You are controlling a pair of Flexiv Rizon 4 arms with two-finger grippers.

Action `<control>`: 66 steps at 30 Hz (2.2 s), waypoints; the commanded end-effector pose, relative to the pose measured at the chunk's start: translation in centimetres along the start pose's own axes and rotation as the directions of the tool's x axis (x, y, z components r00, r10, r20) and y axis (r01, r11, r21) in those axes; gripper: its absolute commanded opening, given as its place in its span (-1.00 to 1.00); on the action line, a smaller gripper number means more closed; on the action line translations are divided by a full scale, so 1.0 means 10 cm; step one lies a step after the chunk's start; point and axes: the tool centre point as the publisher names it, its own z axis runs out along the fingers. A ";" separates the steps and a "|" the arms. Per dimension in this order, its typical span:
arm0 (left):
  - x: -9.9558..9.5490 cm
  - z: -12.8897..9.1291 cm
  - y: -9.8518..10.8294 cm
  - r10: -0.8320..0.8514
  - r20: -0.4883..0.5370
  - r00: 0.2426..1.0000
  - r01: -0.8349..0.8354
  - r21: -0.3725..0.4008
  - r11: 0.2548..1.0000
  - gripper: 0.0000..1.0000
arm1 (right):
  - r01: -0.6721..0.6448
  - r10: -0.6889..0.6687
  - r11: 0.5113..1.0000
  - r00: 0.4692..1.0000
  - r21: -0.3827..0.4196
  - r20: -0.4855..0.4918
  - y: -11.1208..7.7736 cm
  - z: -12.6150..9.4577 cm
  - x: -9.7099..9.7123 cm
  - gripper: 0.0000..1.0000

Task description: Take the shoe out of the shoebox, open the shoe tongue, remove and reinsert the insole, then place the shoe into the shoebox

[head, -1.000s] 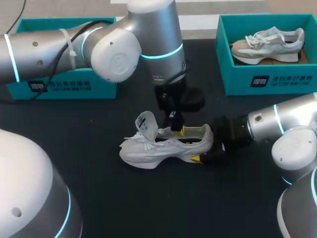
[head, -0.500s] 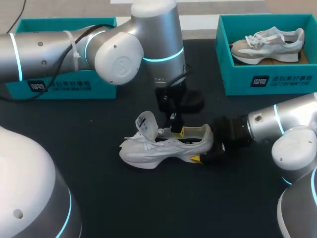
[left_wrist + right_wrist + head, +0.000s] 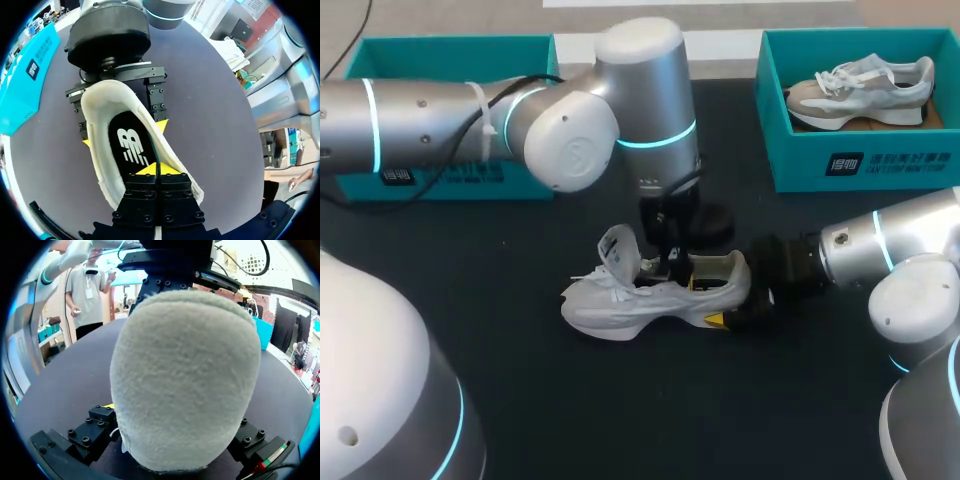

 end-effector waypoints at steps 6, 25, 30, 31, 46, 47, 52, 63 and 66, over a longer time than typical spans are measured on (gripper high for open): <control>0.13 0.14 0.05 -0.009 0.004 1.000 0.009 0.007 1.000 -1.00 | 0.000 0.000 1.000 1.000 0.003 0.001 -0.01 0.01 -0.01 -1.00; 0.00 0.32 0.09 -0.006 0.039 0.999 0.006 -0.015 1.000 -0.22 | 0.000 0.000 1.000 1.000 0.003 0.001 -0.01 0.01 -0.01 -1.00; -0.10 0.39 0.12 -0.021 0.059 0.998 0.022 -0.012 1.000 -0.26 | 0.000 0.000 1.000 1.000 0.003 0.001 -0.01 0.01 -0.01 -1.00; -0.12 0.40 0.13 -0.024 0.068 0.997 0.025 -0.011 1.000 -0.27 | 0.000 0.000 1.000 1.000 0.003 0.001 -0.01 0.01 -0.01 -1.00; -0.22 0.46 0.18 -0.024 0.124 0.992 0.029 -0.040 0.999 -1.00 | 0.000 0.000 1.000 1.000 0.003 0.001 -0.01 0.01 -0.01 -1.00; -0.21 0.42 0.19 -0.029 0.133 0.991 0.035 -0.042 0.999 -1.00 | 0.000 0.000 1.000 1.000 0.003 0.001 -0.01 0.01 -0.01 -1.00; -0.14 0.22 0.23 -0.045 0.133 0.990 0.048 -0.019 0.999 -1.00 | 0.000 0.000 1.000 1.000 0.003 0.001 -0.01 0.01 -0.01 -1.00; -0.04 -0.12 0.31 -0.068 0.110 0.992 0.063 0.046 0.997 -1.00 | 0.000 0.000 1.000 1.000 0.003 0.001 -0.01 0.01 -0.01 -1.00; -0.02 -0.18 0.34 -0.067 0.099 0.993 0.061 0.068 0.996 -1.00 | 0.000 0.000 1.000 1.000 0.003 0.001 -0.01 0.01 -0.01 -1.00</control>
